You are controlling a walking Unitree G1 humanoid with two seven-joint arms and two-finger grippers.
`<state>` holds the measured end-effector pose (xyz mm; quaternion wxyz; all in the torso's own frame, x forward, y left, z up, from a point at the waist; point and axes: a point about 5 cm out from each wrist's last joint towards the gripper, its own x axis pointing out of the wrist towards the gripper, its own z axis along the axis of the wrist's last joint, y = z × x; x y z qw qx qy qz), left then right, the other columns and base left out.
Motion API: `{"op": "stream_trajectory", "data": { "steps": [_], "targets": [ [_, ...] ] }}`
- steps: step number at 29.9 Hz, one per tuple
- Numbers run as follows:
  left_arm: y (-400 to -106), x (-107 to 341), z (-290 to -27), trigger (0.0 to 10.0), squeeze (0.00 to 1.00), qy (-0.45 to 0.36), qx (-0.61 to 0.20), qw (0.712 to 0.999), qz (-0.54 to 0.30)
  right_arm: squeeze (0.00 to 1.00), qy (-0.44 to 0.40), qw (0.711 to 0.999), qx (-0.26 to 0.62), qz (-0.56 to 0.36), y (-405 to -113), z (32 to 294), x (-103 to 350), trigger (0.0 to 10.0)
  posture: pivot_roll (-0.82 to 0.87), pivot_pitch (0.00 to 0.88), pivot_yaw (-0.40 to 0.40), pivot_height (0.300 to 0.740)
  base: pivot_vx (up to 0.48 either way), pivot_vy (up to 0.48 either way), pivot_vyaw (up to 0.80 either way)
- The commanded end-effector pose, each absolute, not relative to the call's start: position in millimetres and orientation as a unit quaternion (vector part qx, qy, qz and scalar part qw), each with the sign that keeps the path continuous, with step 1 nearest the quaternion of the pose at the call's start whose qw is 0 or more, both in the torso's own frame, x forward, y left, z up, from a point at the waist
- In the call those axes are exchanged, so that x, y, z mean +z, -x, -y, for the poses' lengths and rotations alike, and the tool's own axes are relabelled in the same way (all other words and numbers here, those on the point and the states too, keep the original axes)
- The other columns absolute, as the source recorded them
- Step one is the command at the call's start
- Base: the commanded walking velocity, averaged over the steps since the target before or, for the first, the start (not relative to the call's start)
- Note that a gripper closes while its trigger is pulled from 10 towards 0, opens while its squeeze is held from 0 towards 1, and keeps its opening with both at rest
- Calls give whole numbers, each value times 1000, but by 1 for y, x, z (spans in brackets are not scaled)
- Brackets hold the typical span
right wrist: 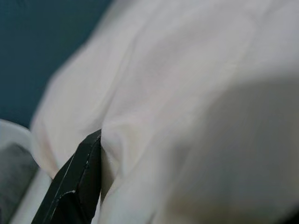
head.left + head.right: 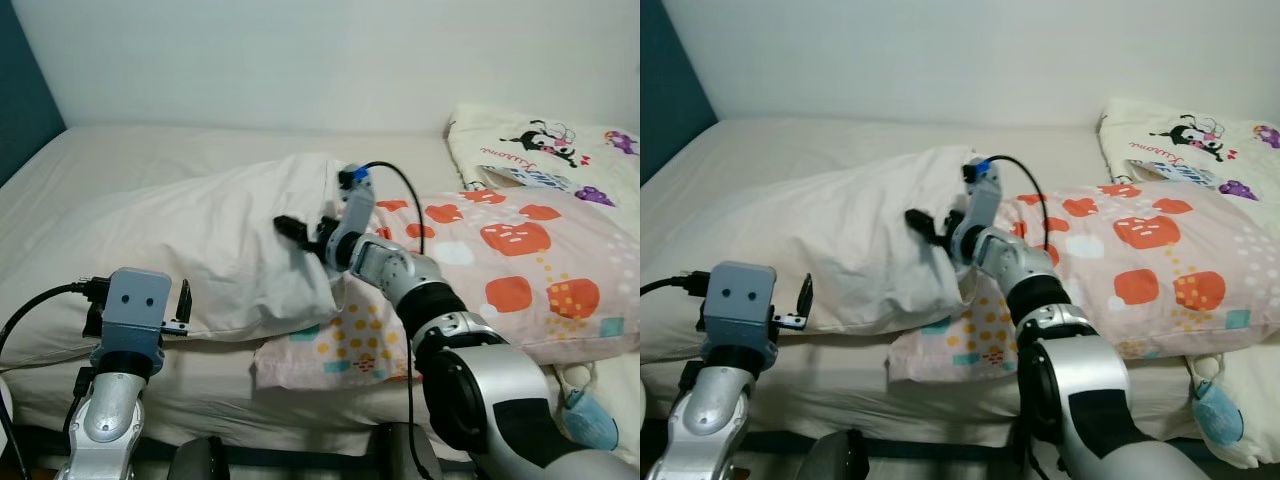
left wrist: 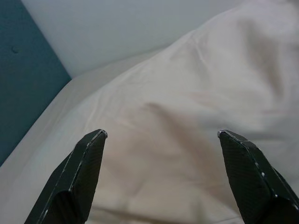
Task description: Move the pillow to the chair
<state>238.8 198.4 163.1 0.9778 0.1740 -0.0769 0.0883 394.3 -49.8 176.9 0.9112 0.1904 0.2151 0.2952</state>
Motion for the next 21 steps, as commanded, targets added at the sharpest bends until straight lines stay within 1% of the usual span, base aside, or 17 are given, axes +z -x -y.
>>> {"op": "stream_trajectory", "data": {
  "steps": [1,5,6,7,8,10,12,15,21],
  "targets": [
    [-238,163,-199,10000,0,-181,88,977,71,0,-169,909,284,-255,-391,47,166,10000,121,65,-52,458,0,0,0],
    [-239,163,-199,10000,0,-180,87,977,70,0,-169,911,268,-262,-391,49,163,10000,116,60,-55,458,0,0,0],
    [-239,162,-199,10000,0,-180,87,977,69,0,-178,914,256,-258,-392,52,164,8627,117,60,-56,458,0,0,0],
    [-239,162,-199,10000,0,-180,87,977,70,0,-189,917,244,-252,-394,54,164,4078,116,60,-58,458,0,0,0],
    [-240,162,-198,10000,0,-179,87,977,70,0,-201,918,238,-247,-395,57,165,0,119,59,-60,458,0,0,0],
    [-240,162,-198,10000,0,-179,87,977,70,0,-201,918,238,-247,-395,57,165,0,119,59,-60,458,0,0,0],
    [-240,163,-199,10000,0,-178,90,977,71,0,-228,915,241,-229,-397,58,170,0,116,57,-62,458,0,0,0],
    [-241,162,-200,10000,0,-177,94,977,71,0,-241,915,246,-212,-399,60,176,0,114,51,-62,458,0,0,0],
    [-243,162,-200,10000,0,-176,97,977,71,0,-237,919,244,-199,-401,65,179,0,110,41,-60,458,0,0,0]
  ]
}}
